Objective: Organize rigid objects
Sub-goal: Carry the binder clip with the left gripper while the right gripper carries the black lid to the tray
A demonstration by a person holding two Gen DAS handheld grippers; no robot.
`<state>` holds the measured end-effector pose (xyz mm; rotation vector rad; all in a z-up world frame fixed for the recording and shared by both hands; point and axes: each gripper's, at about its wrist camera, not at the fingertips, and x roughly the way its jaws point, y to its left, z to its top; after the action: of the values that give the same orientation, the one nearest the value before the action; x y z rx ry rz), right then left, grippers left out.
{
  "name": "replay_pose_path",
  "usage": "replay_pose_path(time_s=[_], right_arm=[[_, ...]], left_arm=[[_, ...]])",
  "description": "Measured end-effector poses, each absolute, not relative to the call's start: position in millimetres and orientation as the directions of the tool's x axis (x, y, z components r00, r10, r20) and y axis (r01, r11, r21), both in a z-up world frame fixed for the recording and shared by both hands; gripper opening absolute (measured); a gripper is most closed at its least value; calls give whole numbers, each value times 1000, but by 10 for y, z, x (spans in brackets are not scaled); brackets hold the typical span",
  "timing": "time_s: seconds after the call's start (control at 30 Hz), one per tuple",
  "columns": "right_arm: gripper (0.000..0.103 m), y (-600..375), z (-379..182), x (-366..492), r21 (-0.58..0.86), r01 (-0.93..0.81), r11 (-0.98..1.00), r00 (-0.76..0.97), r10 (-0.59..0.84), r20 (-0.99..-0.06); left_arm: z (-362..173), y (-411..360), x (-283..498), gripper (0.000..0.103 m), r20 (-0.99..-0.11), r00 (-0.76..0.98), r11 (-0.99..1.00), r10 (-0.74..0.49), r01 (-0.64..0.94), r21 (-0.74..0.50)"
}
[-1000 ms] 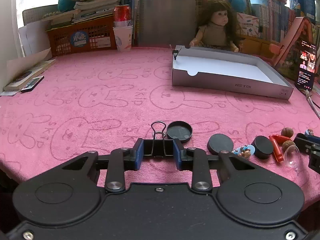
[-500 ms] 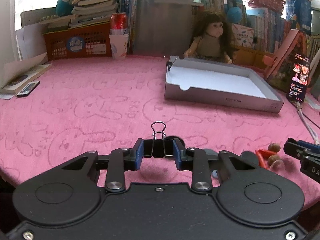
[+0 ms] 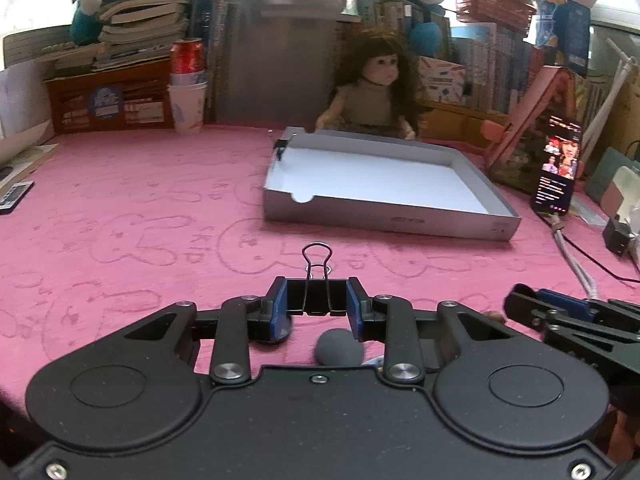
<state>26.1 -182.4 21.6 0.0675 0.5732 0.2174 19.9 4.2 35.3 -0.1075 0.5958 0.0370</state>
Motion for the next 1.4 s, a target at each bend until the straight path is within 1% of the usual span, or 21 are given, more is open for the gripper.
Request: replay_pose_path(time_s=[0.8, 1.4], right_arm=[[37, -1843, 227, 268, 141, -170, 975, 823, 220, -525], [37, -1849, 286, 398, 146, -179, 973, 829, 229, -510]], left_arm=[[364, -116, 259, 29, -554, 832, 996, -28, -21, -81], [387, -156, 471, 29, -555, 830, 997, -52, 7, -83]])
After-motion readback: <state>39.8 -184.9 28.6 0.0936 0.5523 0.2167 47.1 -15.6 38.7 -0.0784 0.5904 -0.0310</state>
